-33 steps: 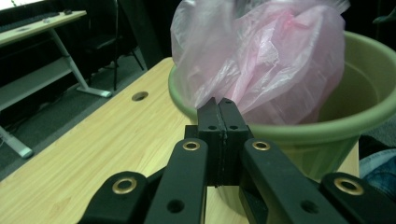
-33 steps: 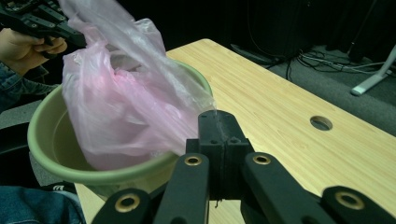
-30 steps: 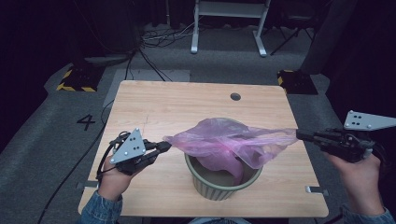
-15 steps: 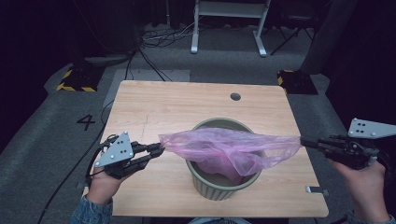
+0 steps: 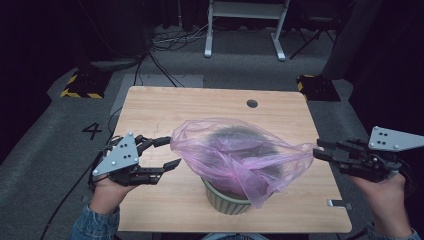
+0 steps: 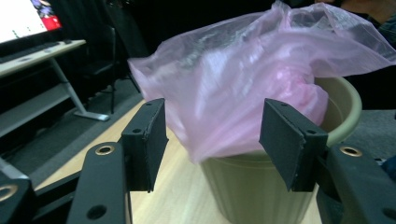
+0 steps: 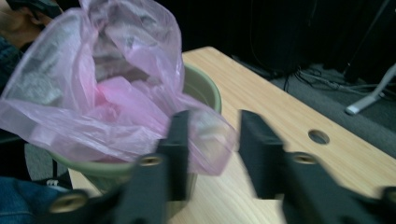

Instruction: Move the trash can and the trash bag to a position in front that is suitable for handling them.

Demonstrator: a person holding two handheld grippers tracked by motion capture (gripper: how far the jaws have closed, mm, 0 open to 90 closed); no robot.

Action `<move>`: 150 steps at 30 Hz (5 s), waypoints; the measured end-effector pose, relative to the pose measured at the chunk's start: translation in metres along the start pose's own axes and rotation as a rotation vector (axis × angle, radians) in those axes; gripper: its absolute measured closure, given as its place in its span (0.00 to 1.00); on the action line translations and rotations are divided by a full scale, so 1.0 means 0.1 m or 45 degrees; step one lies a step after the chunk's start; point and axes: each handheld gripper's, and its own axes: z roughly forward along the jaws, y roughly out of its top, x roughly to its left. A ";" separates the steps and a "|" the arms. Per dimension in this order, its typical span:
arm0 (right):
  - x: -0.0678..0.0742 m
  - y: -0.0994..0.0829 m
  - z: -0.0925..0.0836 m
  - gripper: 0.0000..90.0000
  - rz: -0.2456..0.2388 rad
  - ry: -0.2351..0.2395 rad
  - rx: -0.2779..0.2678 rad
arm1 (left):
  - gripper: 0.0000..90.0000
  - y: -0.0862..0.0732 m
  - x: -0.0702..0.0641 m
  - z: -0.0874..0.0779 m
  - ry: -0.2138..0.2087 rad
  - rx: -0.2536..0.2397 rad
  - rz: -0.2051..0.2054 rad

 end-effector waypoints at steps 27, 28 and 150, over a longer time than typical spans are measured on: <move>-0.13 0.14 0.72 0.42 -0.032 0.178 0.077 | 0.50 0.24 0.49 0.49 -0.192 0.123 -0.188; -0.13 0.13 0.73 0.45 -0.027 0.178 0.085 | 0.55 0.21 0.48 0.51 -0.189 0.150 -0.182; -0.10 -0.06 0.73 1.00 -0.085 0.179 0.068 | 0.91 -0.11 0.43 1.17 -0.100 0.161 -0.205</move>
